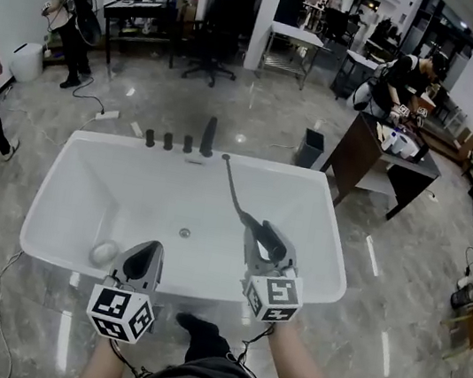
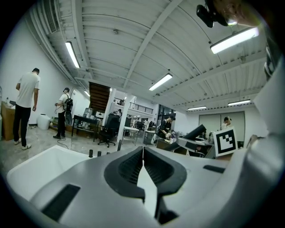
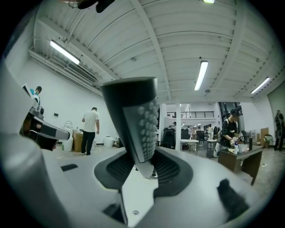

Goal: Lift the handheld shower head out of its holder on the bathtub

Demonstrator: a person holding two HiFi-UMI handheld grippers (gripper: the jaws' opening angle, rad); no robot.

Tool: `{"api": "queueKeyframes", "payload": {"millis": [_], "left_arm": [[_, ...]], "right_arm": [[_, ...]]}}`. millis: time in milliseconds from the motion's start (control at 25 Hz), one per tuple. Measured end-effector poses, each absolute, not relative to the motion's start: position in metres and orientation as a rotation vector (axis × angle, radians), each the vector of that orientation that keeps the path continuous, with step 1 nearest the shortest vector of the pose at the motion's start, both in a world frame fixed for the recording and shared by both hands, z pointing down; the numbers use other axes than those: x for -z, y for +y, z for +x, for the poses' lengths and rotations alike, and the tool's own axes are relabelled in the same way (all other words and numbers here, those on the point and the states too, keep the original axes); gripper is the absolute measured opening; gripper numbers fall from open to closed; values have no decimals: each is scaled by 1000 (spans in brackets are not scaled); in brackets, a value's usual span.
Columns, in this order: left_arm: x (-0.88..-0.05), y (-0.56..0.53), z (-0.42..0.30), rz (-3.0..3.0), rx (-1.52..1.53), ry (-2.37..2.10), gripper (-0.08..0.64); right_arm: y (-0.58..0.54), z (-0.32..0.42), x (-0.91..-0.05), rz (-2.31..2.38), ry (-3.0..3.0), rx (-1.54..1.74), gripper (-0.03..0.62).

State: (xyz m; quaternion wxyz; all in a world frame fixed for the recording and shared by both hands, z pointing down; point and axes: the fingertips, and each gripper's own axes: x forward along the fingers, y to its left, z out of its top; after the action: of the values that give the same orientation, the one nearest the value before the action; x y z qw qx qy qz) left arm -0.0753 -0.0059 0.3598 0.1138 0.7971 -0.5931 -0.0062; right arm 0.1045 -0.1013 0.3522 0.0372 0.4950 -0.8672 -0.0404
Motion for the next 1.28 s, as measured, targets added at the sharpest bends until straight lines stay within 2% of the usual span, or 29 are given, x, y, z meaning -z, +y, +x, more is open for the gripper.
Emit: {"api": "queueKeyframes", "payload": {"millis": [480, 1280], "left_arm": [[-370, 39, -59, 2360, 21, -1671, 15], [-394, 44, -54, 2326, 8, -1636, 15]], "right_arm": [[-28, 112, -391, 1512, -2604, 23, 141], [-21, 111, -427, 1505, -2540, -65, 141]]}}
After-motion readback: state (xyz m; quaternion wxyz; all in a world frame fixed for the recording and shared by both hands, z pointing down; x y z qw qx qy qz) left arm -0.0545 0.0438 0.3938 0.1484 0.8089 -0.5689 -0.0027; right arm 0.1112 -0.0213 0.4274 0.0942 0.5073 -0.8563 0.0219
